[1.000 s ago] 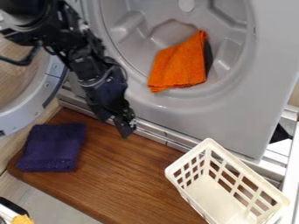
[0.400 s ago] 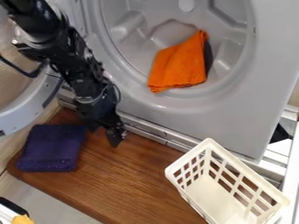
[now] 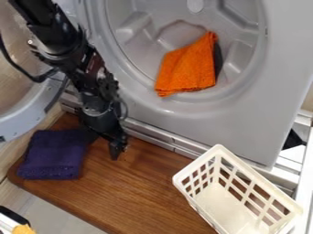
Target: Put the blue towel inside the washing machine
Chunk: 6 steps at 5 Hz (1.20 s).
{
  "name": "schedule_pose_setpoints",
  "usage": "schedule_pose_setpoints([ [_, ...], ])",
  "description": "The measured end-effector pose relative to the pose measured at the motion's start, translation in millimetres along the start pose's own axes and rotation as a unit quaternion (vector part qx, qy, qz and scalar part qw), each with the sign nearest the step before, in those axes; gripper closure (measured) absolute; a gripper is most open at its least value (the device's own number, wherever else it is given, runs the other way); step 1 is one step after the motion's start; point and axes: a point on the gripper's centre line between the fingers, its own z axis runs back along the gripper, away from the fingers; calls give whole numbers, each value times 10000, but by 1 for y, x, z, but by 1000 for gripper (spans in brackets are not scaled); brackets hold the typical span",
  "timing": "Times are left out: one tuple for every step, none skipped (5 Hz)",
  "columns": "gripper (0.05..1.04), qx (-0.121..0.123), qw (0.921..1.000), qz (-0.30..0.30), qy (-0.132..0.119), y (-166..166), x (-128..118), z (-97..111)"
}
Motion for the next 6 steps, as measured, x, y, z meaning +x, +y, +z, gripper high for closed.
schedule_pose_setpoints([
  [83,116,9999,90,90,0,-11,-2],
  [83,181,9993,292,169,8,-23,-3],
  [83,162,9979,612,100,19,-29,-7],
  [83,176,9967,765,200,24,-37,-15],
  [83,192,9956,886,254,27,-41,-24],
  [83,235,9936,1061,309,32,-43,-27],
])
